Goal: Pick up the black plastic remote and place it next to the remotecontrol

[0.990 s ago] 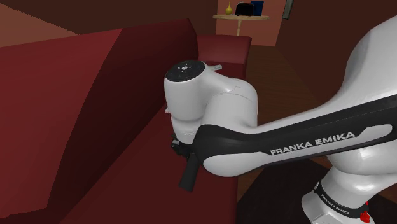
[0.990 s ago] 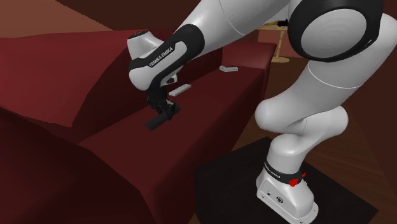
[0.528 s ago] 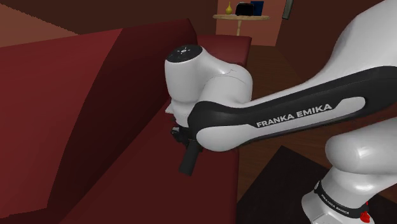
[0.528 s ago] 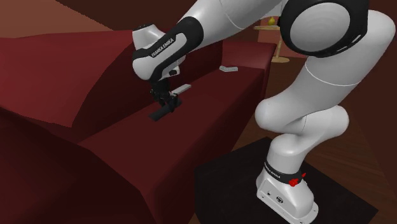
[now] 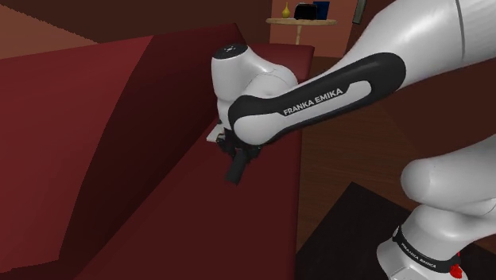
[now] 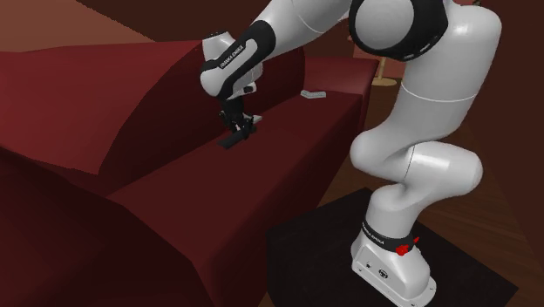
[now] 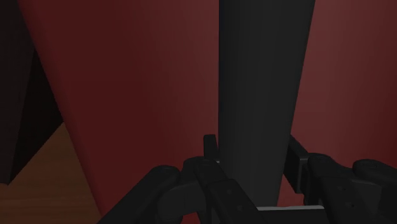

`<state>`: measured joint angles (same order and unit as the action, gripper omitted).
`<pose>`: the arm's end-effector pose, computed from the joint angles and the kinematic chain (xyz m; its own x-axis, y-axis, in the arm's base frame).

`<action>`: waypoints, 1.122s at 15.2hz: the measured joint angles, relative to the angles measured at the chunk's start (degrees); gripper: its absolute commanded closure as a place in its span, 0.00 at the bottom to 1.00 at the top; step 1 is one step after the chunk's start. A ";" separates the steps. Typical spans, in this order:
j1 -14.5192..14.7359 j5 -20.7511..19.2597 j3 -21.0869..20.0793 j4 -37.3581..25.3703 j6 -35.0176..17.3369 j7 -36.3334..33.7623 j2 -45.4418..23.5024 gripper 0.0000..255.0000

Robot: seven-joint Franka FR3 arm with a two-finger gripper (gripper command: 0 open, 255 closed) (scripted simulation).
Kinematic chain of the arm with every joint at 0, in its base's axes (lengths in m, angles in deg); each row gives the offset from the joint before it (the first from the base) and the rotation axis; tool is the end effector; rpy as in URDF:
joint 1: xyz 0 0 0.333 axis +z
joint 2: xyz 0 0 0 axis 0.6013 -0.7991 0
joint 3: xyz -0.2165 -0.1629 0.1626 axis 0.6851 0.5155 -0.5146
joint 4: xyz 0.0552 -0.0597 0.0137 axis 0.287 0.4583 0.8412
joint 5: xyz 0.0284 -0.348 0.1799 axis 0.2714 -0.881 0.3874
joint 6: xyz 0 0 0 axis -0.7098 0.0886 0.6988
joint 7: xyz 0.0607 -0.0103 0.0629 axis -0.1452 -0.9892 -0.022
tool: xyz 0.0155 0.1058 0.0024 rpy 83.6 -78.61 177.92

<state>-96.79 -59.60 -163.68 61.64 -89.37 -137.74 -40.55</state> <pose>0.4728 0.2496 0.4084 0.4852 -0.8395 0.2445 -0.8642 -0.5030 -0.0118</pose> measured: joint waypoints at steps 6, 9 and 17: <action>-24.16 0.49 -16.20 -6.72 -0.58 7.09 0.42 1.00; -34.30 3.62 -21.73 -10.68 -0.10 12.37 3.32 1.00; -56.59 11.78 -32.14 -23.89 2.88 24.34 12.46 1.00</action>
<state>-153.38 -47.82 -195.82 37.75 -86.50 -113.39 -28.09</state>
